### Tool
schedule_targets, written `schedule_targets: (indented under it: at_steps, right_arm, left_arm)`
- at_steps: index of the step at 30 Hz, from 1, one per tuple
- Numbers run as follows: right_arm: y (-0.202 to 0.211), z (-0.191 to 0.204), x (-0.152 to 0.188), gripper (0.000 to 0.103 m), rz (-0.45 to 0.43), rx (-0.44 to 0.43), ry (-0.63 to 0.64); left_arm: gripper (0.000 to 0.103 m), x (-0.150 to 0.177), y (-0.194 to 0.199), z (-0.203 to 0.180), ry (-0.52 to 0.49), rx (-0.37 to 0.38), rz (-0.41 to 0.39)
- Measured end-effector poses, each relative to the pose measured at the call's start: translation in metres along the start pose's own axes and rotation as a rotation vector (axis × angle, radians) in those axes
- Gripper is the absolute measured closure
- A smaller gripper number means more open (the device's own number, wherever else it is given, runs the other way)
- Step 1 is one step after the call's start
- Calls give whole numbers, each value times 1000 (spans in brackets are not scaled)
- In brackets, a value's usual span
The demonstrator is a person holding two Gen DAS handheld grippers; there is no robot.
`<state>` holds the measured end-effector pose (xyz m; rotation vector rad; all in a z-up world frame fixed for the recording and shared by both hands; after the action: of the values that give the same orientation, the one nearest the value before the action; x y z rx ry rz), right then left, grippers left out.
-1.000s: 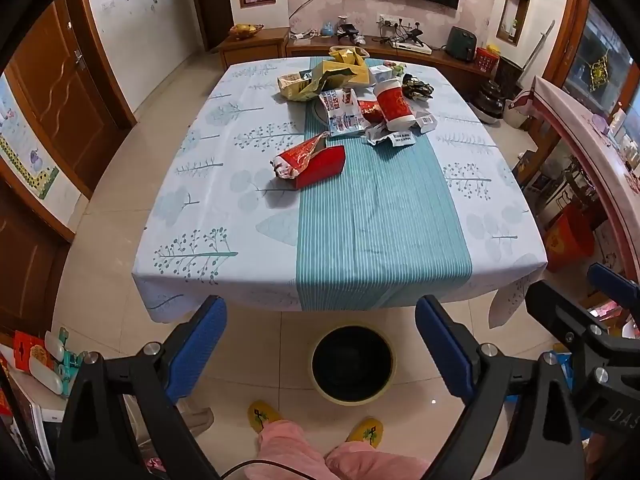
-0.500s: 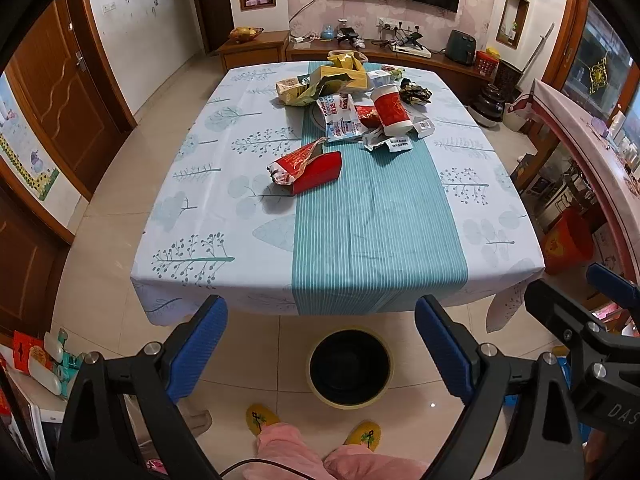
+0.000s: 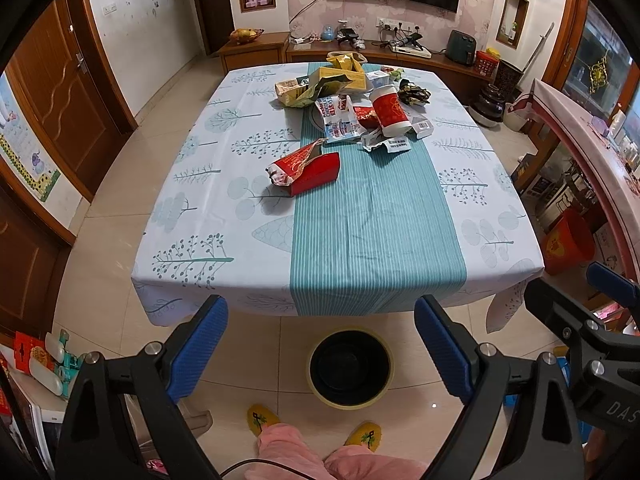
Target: Collect trash
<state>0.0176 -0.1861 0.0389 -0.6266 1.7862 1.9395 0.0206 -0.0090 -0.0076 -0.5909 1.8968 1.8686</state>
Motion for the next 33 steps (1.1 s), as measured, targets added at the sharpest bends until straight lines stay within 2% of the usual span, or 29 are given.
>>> schedule_targets:
  at_steps: [18, 33]
  right_arm:
    - [2, -3, 1, 2, -1, -6, 10]
    - [7, 3, 8, 2, -17, -13, 42]
  left_arm:
    - [11, 0, 6, -2, 9, -16, -11]
    - [11, 17, 19, -1, 22, -46, -24]
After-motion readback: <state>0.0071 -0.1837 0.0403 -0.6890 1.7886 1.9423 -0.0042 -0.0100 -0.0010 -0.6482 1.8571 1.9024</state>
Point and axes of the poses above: each gripper's, at about its wrist camera, not at the fingertips, and y roughly against the way its jaws point, z to its left, x to its underside, the point moved 2 cm from there along -y, roughly the way its jaws point, and after that the axes turned 4 degrees about -z, right-handed, at the moved point
